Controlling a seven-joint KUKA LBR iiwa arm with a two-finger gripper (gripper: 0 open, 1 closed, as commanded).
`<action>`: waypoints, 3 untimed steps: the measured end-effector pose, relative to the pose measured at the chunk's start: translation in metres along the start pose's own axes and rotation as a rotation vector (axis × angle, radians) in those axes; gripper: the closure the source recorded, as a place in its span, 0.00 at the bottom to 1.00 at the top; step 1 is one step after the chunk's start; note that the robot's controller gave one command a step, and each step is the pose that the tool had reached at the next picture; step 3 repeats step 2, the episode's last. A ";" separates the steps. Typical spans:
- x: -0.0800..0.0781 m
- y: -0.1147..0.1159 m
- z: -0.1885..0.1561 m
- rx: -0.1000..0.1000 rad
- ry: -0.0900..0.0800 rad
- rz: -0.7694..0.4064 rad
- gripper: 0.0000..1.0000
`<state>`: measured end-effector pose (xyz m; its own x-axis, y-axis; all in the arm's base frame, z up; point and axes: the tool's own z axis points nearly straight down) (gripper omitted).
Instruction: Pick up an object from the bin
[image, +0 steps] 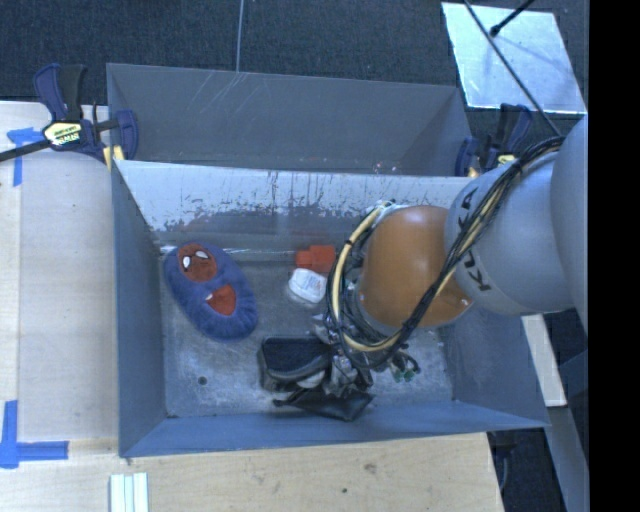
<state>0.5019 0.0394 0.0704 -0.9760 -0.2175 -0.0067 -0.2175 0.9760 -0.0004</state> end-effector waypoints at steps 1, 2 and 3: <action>0.000 0.000 -0.012 0.000 0.005 0.001 1.00; 0.000 0.000 -0.039 0.000 0.006 0.002 1.00; 0.000 0.000 -0.039 0.000 0.006 0.002 1.00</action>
Offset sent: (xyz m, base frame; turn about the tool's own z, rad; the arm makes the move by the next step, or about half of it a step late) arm -0.0001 0.0000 0.0124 0.0000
